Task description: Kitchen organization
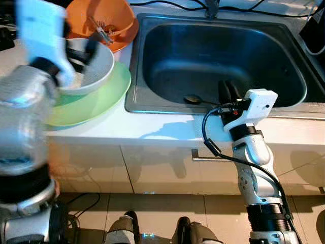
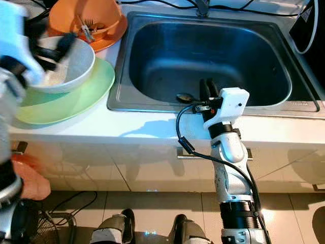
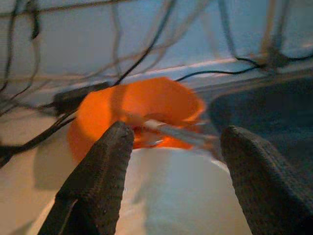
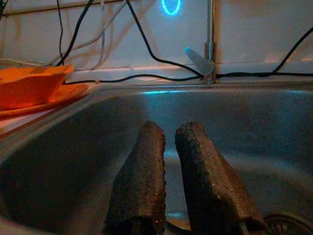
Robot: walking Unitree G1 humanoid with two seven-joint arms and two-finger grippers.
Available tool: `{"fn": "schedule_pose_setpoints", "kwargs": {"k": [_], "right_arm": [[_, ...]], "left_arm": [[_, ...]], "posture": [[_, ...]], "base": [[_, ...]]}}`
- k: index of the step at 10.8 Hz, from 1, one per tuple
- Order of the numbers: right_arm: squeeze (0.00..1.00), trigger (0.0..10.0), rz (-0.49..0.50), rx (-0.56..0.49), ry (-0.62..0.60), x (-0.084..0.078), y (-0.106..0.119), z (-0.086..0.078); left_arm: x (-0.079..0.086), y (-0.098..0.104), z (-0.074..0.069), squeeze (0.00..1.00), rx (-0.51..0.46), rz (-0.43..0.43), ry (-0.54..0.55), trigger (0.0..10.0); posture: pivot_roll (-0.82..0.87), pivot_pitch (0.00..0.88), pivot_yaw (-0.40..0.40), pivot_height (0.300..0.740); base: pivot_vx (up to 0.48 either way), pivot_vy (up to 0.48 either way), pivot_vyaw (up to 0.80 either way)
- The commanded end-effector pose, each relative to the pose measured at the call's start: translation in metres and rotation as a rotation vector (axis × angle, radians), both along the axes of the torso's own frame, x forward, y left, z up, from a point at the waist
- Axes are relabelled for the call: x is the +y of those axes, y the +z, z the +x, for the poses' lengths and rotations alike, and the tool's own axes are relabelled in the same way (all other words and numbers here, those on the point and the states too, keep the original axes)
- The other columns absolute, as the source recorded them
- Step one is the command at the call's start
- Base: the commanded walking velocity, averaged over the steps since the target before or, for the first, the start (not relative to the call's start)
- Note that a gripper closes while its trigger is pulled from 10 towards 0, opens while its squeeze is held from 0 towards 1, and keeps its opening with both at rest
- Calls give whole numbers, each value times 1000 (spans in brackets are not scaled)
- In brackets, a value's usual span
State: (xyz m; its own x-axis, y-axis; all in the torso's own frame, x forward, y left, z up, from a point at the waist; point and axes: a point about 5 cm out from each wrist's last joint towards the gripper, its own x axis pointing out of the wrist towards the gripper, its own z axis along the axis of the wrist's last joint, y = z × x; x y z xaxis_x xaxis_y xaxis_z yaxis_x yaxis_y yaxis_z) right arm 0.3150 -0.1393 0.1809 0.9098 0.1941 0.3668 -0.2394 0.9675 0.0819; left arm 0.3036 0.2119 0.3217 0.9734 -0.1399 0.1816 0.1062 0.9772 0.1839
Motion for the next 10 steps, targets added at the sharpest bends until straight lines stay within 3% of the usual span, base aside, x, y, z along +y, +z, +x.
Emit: {"fn": "schedule_pose_setpoints", "kwargs": {"k": [1,2,6,8,10], "right_arm": [[0,10000,-13,143,16,4,-31,-1],[0,10000,-14,143,25,6,-31,-1],[0,10000,-13,136,37,9,-29,1],[0,10000,-12,130,29,7,-29,1],[0,10000,-12,130,33,9,-29,1]], "left_arm": [[16,-2,3,0,24,-37,46,10000],[44,-16,13,0,98,-68,150,10000],[50,1,36,0,98,-110,170,10000],[44,26,42,0,13,-96,137,10000],[54,23,51,0,73,-98,188,10000]], "posture": [[278,220,-29,740],[273,219,-30,740],[269,208,-25,740],[256,200,-19,740],[258,192,-15,740]], "base": [[0,0,0],[0,0,0],[0,0,0],[0,0,0],[0,0,0]]}}
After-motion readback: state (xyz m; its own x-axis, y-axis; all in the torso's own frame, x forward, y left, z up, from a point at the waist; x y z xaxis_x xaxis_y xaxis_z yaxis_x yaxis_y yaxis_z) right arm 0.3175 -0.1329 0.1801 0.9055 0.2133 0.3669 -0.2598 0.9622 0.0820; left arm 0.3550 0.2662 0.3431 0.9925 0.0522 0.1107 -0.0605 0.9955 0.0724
